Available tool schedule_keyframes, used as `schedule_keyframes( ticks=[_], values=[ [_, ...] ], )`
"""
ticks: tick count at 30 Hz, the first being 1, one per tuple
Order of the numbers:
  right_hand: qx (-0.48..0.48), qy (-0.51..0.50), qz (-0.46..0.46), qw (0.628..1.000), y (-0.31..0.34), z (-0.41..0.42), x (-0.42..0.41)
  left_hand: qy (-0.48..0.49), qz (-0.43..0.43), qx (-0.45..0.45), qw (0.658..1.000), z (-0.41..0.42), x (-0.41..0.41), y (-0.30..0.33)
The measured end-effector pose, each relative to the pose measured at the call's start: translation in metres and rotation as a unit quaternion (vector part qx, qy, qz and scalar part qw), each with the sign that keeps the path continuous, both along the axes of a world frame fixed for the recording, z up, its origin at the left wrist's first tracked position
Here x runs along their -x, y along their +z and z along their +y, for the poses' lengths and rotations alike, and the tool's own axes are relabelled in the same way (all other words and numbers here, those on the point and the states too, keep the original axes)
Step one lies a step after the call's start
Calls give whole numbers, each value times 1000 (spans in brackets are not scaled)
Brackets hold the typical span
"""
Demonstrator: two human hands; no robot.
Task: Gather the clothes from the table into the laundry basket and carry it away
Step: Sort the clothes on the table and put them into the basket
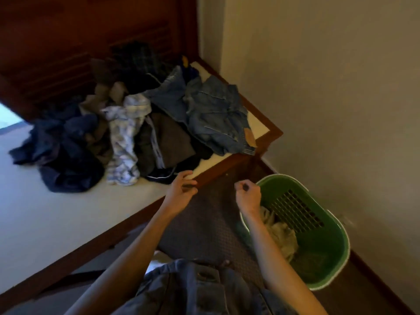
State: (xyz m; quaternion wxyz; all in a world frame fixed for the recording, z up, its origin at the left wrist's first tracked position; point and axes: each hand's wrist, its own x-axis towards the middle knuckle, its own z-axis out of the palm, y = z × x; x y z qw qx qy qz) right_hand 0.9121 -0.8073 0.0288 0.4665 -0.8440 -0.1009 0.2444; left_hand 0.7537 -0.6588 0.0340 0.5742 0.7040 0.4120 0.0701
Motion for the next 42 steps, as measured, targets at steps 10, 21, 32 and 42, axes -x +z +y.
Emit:
schedule_keyframes(
  ticks=[10, 21, 32, 42],
  values=[
    [-56, 201, -55, 976, 13, 185, 122, 134, 91, -85, 983, 123, 139, -17],
    [-92, 315, -112, 938, 22, 347, 240, 153, 255, -168, 940, 223, 293, -46],
    [75, 586, -295, 751, 44, 514, 257, 68, 296, -147, 941, 235, 353, -61],
    [100, 637, -143, 750, -53, 385, 309, 194, 224, -175, 939, 255, 348, -49]
  ],
)
